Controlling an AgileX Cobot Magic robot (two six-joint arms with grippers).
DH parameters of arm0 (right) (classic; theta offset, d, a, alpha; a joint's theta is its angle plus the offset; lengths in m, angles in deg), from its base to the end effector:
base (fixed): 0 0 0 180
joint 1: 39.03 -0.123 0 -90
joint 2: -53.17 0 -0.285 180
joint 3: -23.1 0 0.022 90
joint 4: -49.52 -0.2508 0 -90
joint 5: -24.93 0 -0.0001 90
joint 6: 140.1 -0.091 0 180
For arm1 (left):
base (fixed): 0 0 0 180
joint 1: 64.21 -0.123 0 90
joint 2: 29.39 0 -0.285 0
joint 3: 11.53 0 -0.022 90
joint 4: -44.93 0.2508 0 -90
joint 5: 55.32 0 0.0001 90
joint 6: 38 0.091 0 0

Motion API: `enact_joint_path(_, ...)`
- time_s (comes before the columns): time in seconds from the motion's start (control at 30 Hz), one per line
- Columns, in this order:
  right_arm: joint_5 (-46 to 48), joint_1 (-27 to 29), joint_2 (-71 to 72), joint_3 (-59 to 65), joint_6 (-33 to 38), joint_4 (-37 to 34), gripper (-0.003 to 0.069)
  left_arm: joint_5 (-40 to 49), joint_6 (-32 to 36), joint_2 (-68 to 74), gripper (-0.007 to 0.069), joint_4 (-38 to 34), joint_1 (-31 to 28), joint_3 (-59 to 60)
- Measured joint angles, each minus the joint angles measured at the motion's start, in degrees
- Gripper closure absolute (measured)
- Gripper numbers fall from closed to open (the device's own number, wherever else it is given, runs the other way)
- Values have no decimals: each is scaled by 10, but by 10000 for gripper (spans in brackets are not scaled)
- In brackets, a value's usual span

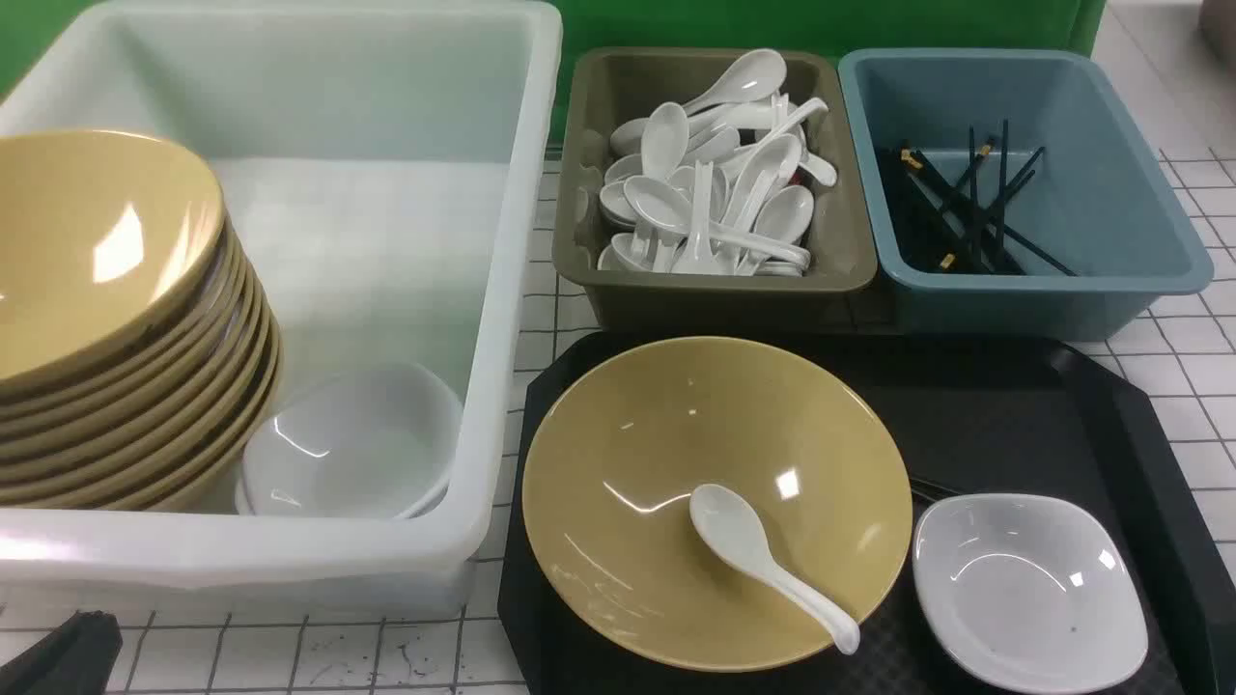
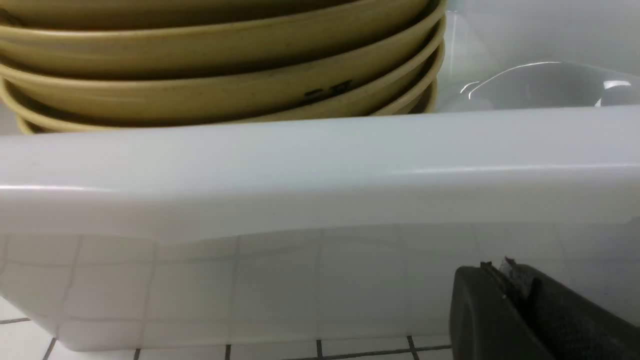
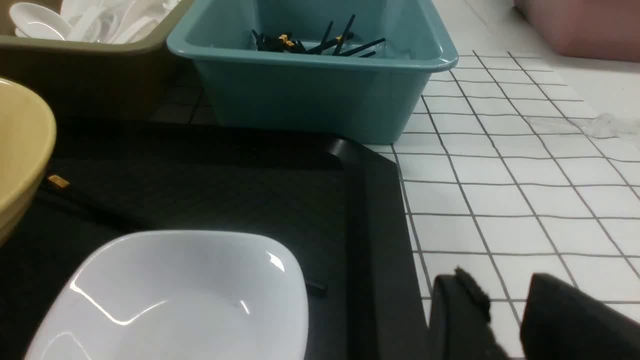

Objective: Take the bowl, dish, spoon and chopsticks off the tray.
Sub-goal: Use the left arm to grab the soup spoon in the middle

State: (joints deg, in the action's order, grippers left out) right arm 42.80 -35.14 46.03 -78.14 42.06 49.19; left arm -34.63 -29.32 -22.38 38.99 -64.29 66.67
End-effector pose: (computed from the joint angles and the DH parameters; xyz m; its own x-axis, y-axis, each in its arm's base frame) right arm 0.0540 -0.0035 0.1765 -0.2395 -0.0160 -0.9708 0.0584 0.9978 -0.0309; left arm 0.0527 -0.0033 0.1758 -0.2700 0.0540 -0.9613 0.0486 0.9979 0.0424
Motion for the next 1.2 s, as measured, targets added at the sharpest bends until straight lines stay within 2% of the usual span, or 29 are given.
enact_joint_path(0.67,0,0,0,0,0,0,422,-2,-1,0,636,0,0,1)
enact_joint_path(0.97,-31,0,0,1,10,0,422,-50,-1,0,636,0,0,6)
enact_joint_path(1.13,-165,0,0,1,11,0,422,-171,-1,0,636,0,0,6)
enact_joint_path(1.2,-234,0,0,1,11,0,422,-265,-1,0,636,0,0,6)
